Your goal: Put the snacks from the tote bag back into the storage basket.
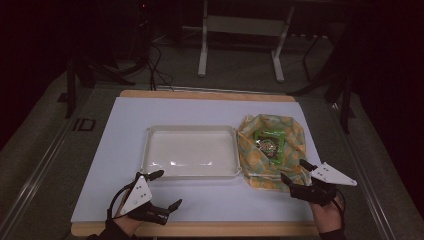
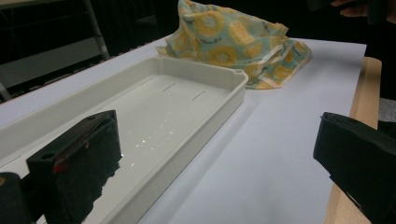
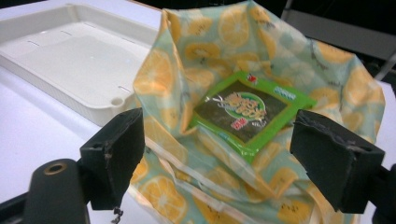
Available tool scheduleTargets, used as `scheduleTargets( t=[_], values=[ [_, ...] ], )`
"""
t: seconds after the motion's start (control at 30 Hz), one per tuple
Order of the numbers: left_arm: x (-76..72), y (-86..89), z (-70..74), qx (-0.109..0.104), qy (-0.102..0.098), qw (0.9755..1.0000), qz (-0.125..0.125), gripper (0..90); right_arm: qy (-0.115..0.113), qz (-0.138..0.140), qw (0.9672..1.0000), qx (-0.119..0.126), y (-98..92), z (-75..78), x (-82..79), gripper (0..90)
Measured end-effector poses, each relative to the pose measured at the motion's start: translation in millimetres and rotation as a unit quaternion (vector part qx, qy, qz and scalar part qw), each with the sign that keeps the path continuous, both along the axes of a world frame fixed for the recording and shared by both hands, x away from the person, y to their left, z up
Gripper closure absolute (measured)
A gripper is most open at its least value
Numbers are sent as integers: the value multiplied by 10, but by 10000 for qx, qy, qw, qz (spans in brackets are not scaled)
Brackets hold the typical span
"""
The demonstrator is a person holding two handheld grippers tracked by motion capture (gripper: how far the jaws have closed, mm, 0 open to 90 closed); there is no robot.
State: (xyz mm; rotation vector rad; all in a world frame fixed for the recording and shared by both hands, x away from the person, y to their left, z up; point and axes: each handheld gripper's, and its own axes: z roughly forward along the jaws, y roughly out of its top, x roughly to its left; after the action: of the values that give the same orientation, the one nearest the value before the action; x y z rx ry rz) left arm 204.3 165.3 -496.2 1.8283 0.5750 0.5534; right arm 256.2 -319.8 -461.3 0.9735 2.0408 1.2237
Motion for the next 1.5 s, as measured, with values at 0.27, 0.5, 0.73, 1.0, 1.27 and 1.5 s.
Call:
scheduleTargets(
  t=[0.27, 0.5, 0.73, 1.0, 1.27, 1.5],
  values=[
    [-11, 1, -4, -6, 35, 10000, -4, 13, -100, 236, 9996, -124, 108, 77, -5, 172],
    [-13, -3, 1, 24, 12, 10000, -14, 13, -198, 427, 9988, -142, 158, 189, -10, 172],
    [-10, -10, 3, 24, 5, 10000, -13, 13, -291, 560, 9978, -192, 168, 304, -4, 172],
    [-7, -14, 1, 21, 18, 10000, -30, 13, -411, 686, 9966, -202, 199, 404, 36, 172],
    [-7, -13, 2, 37, 14, 10000, -22, 13, -593, 742, 9952, -216, 248, 532, 79, 172],
    [-7, -13, 2, 45, 7, 10000, -21, 13, -770, 849, 9931, -230, 289, 688, 133, 172]
  ],
)
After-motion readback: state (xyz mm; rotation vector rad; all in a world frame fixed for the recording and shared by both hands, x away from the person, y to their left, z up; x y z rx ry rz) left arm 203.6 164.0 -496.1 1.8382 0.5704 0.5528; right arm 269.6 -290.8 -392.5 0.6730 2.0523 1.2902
